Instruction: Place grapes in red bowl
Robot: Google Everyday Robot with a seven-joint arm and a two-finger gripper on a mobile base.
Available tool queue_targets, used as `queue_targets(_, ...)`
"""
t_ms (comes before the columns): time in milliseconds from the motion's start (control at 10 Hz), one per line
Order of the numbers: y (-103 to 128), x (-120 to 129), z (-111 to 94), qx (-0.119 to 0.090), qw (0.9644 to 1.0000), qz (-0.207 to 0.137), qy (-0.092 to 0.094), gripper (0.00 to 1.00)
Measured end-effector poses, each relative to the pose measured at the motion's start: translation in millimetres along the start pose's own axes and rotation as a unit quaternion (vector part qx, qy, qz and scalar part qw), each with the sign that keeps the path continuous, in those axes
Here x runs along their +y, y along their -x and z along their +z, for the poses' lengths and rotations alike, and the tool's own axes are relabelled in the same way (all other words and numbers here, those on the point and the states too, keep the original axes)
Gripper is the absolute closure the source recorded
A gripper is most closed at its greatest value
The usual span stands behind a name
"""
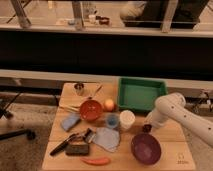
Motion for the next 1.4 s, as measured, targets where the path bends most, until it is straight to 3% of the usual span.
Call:
queue_targets(200, -0.8, 1.0, -2.1, -0.001, 1.0000, 0.002, -0.002, 0.98)
queue_targets(300, -2.0, 1.8, -3.7, -0.001, 1.0000, 0.003, -0.003, 1.00)
queue_targets(1400, -7.5, 5.0, -18.2, 0.005, 0.9997, 0.017, -0.016, 1.00)
